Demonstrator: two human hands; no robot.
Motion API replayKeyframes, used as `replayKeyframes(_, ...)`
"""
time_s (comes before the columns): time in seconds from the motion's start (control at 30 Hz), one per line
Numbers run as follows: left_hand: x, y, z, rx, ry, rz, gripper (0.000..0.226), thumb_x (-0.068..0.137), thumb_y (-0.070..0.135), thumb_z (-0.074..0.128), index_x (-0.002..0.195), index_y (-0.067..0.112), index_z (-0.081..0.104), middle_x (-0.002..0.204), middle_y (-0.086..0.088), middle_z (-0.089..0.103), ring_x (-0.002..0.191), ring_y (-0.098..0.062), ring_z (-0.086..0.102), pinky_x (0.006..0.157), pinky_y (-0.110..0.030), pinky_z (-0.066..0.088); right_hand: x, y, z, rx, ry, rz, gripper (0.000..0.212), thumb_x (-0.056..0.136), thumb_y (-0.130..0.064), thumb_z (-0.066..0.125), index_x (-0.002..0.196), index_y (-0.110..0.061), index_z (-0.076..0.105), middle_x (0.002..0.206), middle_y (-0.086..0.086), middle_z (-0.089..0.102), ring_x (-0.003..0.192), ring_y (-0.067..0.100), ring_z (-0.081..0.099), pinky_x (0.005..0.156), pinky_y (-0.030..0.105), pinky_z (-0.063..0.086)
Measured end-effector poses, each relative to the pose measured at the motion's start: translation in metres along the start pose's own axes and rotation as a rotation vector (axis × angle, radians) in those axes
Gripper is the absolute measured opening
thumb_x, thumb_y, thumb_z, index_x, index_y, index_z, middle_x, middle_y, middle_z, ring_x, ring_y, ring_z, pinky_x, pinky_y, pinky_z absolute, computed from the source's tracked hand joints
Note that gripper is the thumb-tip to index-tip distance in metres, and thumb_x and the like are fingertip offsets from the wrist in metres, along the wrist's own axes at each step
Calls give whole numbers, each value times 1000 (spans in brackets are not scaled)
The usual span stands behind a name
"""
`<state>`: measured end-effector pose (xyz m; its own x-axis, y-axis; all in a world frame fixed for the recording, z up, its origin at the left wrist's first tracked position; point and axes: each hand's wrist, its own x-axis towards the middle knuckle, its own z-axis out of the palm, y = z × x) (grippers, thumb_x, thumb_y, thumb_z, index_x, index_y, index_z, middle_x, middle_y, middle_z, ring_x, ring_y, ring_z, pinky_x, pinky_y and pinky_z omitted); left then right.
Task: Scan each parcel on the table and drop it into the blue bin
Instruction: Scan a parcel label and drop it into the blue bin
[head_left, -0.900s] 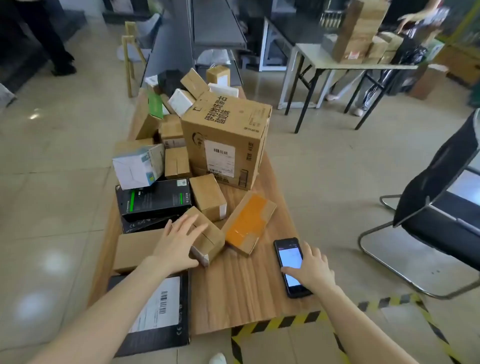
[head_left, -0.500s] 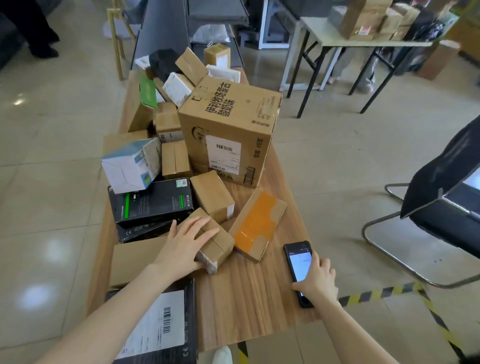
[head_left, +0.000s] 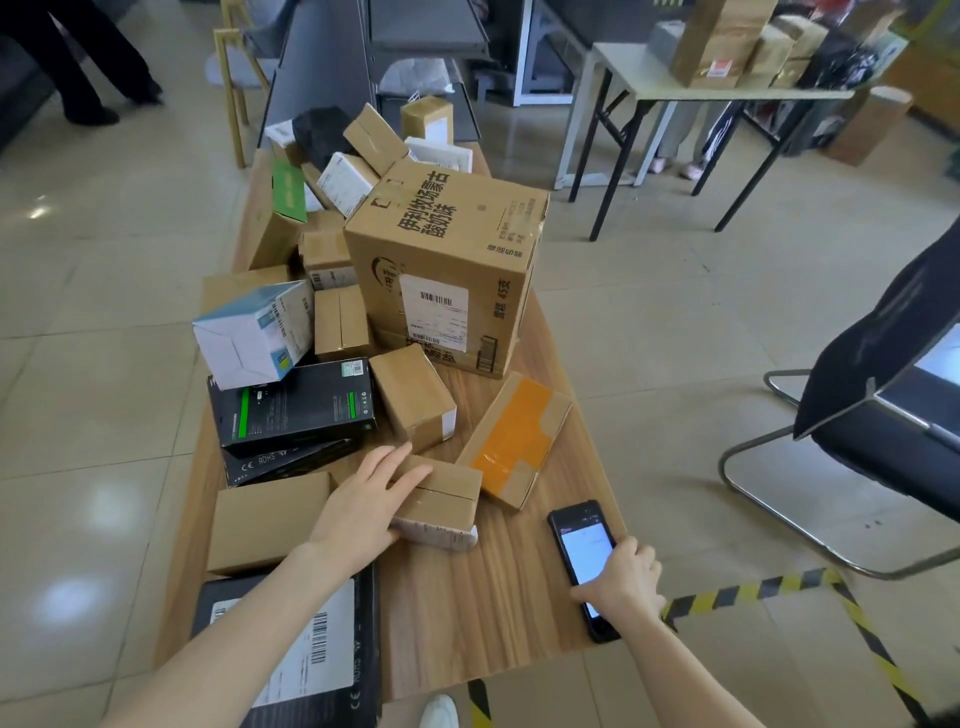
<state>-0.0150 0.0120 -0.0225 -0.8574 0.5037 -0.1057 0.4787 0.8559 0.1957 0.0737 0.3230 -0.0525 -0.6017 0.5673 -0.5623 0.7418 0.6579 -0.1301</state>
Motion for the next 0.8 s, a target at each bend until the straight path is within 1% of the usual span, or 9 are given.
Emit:
replayKeyframes(0.1,-3,9,-1,10,-12,-6,78,76,39,76,143,28,38,149,-2,34,143,-22,23,105,-37,43,-6,13,-1,-40,-24,-57,88,61,-40,85,127,-16,32,125,3,36,122,22,36,96,43,45)
replayKeyframes(0.27,-16,29,-11,-6,-14,-96,84,72,54,68,145,32,34,140,0,39,128,-23,38,106,-35,34,-14,32,-20,-88,-8,-219,86,57,-40,82,124,-20,32,121,1,36,118,20,37,93,38,41)
replayKeyframes(0.37,-26,43,-17,-55,-34,-224,85,69,66,60,143,40,29,130,3,42,116,-20,45,99,-31,37,-17,39,-35,-68,-9,-321,93,55,-41,82,131,-22,31,121,-1,35,115,18,41,96,39,40)
replayKeyframes(0.47,-33,60,-19,-110,-52,-338,83,70,75,54,141,43,27,121,4,46,110,-19,49,91,-30,41,-21,44,-48,-52,-40,-399,92,52,-41,81,129,-24,32,113,-4,34,106,15,45,97,40,38)
replayKeyframes(0.57,-37,77,-17,-175,-60,-441,79,74,76,52,141,42,27,119,0,50,110,-21,51,82,-29,43,-25,48,-55,-80,-60,-464,89,50,-43,80,124,-26,33,112,-7,37,102,12,45,96,42,36)
replayKeyframes(0.63,-39,86,-14,-213,-71,-477,75,78,74,51,141,40,28,119,-2,52,110,-22,52,77,-28,43,-26,51,-57,-117,-64,-497,91,49,-46,81,124,-27,32,115,-7,38,105,12,44,98,43,35)
replayKeyframes(0.7,-40,91,-10,-252,-89,-505,71,84,69,50,142,35,28,121,-4,53,110,-24,53,74,-28,42,-27,55,-57,-158,-53,-540,93,50,-48,81,126,-28,31,114,-9,37,109,12,44,101,44,34)
replayKeyframes(0.73,-41,92,-8,-262,-92,-517,69,87,65,49,143,31,29,123,-5,53,110,-24,54,75,-28,43,-27,58,-56,-172,-49,-560,94,50,-49,81,127,-28,31,111,-10,36,110,12,43,102,44,34)
replayKeyframes(0.8,-43,94,-4,-258,-71,-531,62,93,55,48,144,22,33,132,-5,50,114,-23,52,81,-29,45,-29,61,-56,-185,-66,-578,95,49,-48,81,127,-29,31,107,-11,32,111,11,43,103,45,33)
